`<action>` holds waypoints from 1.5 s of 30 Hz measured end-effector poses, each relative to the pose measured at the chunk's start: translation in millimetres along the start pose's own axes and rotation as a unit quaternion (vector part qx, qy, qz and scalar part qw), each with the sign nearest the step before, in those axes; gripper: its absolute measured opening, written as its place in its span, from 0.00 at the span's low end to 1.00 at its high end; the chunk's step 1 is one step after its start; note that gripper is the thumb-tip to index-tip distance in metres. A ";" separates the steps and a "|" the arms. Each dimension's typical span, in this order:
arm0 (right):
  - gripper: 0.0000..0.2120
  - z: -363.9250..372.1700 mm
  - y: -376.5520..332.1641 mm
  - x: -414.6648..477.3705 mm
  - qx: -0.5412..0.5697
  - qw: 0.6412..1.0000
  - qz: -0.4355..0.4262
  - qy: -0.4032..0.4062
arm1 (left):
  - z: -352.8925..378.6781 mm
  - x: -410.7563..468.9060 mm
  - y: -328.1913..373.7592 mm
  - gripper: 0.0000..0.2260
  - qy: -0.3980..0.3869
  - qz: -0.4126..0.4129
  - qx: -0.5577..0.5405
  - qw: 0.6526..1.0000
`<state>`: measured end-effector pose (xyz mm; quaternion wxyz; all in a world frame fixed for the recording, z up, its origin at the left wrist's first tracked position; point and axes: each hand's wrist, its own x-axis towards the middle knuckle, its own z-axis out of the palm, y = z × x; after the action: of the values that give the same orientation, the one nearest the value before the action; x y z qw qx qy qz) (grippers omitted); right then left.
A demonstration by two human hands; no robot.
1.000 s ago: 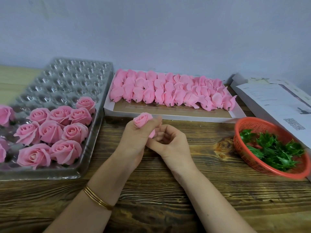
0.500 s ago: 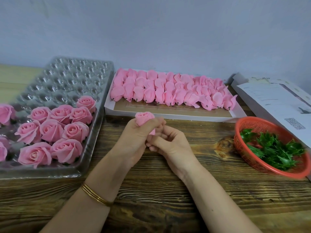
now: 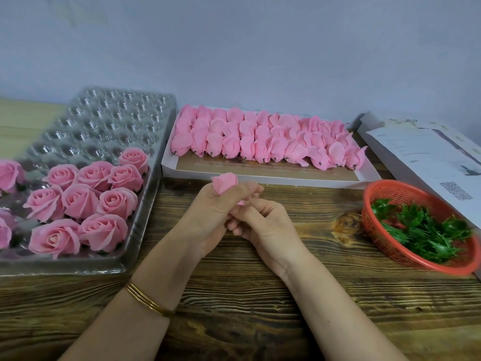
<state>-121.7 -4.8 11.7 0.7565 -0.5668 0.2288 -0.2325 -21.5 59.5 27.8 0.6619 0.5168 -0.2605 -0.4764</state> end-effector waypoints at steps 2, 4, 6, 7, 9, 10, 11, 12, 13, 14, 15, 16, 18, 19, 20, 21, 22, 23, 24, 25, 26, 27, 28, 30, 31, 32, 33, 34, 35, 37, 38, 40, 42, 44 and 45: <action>0.12 -1.3 1.4 1.6 0.022 1.000 0.016 -0.004 | 0.5 0.2 -0.5 0.10 0.011 0.001 -0.006 1.000; 0.06 -1.8 3.1 2.0 0.018 1.000 0.007 0.009 | 1.6 0.1 -0.2 0.10 0.020 0.007 -0.007 1.000; 0.05 -3.1 3.8 1.9 -0.001 0.999 -0.021 0.031 | 1.8 0.8 -0.3 0.11 0.026 0.016 -0.009 0.999; 0.07 -3.2 3.0 1.5 -0.014 0.999 -0.034 0.038 | 1.4 1.6 -0.9 0.11 0.029 0.018 -0.012 0.999; 0.06 -4.2 2.8 0.9 -0.040 0.997 -0.055 0.046 | 0.5 2.9 -2.1 0.10 0.034 0.016 -0.012 0.999; 0.06 -4.3 2.9 0.5 -0.050 0.996 -0.061 0.046 | 0.3 3.1 -2.5 0.10 0.032 0.014 -0.012 0.999; 0.06 -3.8 2.3 -0.2 -0.058 0.995 -0.063 0.046 | 0.0 3.5 -3.1 0.10 0.026 0.014 -0.013 0.999; 0.06 -3.9 2.7 0.1 -0.062 0.995 -0.066 0.048 | -0.5 3.6 -3.6 0.10 0.017 0.015 -0.012 1.000; 0.07 -3.6 2.9 0.5 -0.061 0.995 -0.062 0.049 | -1.1 4.1 -3.7 0.09 0.005 0.015 -0.011 1.000; 0.07 -3.6 3.0 1.4 -0.053 0.996 -0.051 0.047 | -1.6 4.5 -3.6 0.09 -0.008 0.014 -0.010 1.000; 0.06 -3.6 1.9 2.1 -0.038 0.998 -0.032 0.041 | -2.3 4.9 -3.5 0.09 -0.021 0.011 -0.009 1.000; 0.05 -3.4 0.9 2.7 -0.016 0.999 -0.010 0.029 | -3.4 5.1 -3.7 0.10 -0.034 0.007 -0.011 0.999; 0.05 -4.2 -2.3 3.2 0.041 0.999 0.033 -0.005 | -5.5 5.0 -3.8 0.10 -0.055 0.003 -0.009 0.998; 0.06 -5.0 -4.0 2.9 0.066 0.996 0.050 -0.021 | -6.5 4.7 -3.9 0.10 -0.059 0.004 -0.001 0.998; 0.07 -6.2 -4.4 3.0 0.086 0.994 0.061 -0.035 | -6.9 4.6 -4.2 0.10 -0.057 0.006 0.009 0.998; 0.06 -6.8 -5.2 2.7 0.101 0.991 0.072 -0.046 | -7.3 4.6 -4.6 0.09 -0.049 0.011 0.017 0.999; 0.04 -7.4 -5.8 2.8 0.113 0.989 0.079 -0.051 | -7.3 4.5 -5.3 0.09 -0.038 0.019 0.021 0.999; 0.01 -7.5 -7.2 2.4 0.126 0.987 0.089 -0.051 | -7.2 4.8 -6.4 0.09 -0.026 0.029 0.023 0.999; 0.04 -8.1 -7.5 2.9 0.138 0.985 0.097 -0.046 | -7.3 5.2 -7.9 0.11 -0.015 0.040 0.029 0.999; 0.08 -8.8 -7.8 3.0 0.150 0.982 0.108 -0.039 | -6.8 5.7 -9.1 0.12 -0.005 0.053 0.041 0.998; 0.13 -9.6 -7.8 3.2 0.158 0.980 0.114 -0.030 | -5.8 5.8 -10.0 0.13 0.003 0.065 0.057 0.996; 0.16 -9.7 -8.2 2.9 0.162 0.980 0.117 -0.018 | -4.4 5.7 -10.6 0.12 0.013 0.074 0.073 0.994; 0.17 -9.7 -8.1 2.8 0.160 0.980 0.117 -0.009 | -2.9 5.4 -11.0 0.10 0.025 0.082 0.085 0.993; 0.16 -8.3 -7.6 2.7 0.143 0.983 0.113 0.019 | -0.5 4.9 -11.1 0.07 0.057 0.108 0.107 0.987; 0.14 -7.6 -7.6 2.6 0.134 0.985 0.106 0.036 | -0.2 5.1 -11.7 0.07 0.079 0.127 0.125 0.981; 0.12 -7.5 -6.9 3.1 0.128 0.986 0.094 0.054 | -0.4 5.7 -12.5 0.07 0.101 0.145 0.149 0.973; 0.12 -7.7 -6.7 3.6 0.120 0.987 0.079 0.072 | -1.0 6.3 -13.3 0.08 0.117 0.162 0.176 0.964; 0.14 -7.7 -6.8 3.9 0.110 0.988 0.066 0.087 | -1.9 6.6 -14.2 0.09 0.127 0.176 0.203 0.955; 0.17 -7.8 -7.1 4.2 0.099 0.989 0.057 0.095 | -2.6 7.0 -15.0 0.09 0.130 0.185 0.227 0.947; 0.24 -7.5 -6.9 4.6 0.086 0.991 0.045 0.094 | -2.9 6.5 -16.8 0.12 0.123 0.187 0.268 0.937; 0.26 -6.6 -7.2 4.2 0.086 0.991 0.041 0.089 | -2.3 6.0 -18.2 0.13 0.115 0.187 0.285 0.933; 0.25 -4.4 -7.6 3.1 0.092 0.992 0.035 0.080 | -0.1 4.8 -20.7 0.13 0.103 0.191 0.315 0.924; 0.21 -3.0 -7.5 2.4 0.100 0.991 0.033 0.077 | 1.5 3.9 -22.2 0.12 0.100 0.187 0.339 0.917; 0.17 -2.8 -6.7 2.4 0.106 0.991 0.037 0.076 | 0.9 3.9 -22.8 0.09 0.103 0.183 0.353 0.912; 0.16 -3.0 -6.4 2.4 0.107 0.991 0.040 0.076 | 0.6 4.0 -23.1 0.08 0.106 0.180 0.356 0.911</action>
<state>-122.2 -10.1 17.0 0.8019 -0.4540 0.2814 -0.2675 -28.7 55.4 5.9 0.5323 0.7100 -0.4299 -0.1668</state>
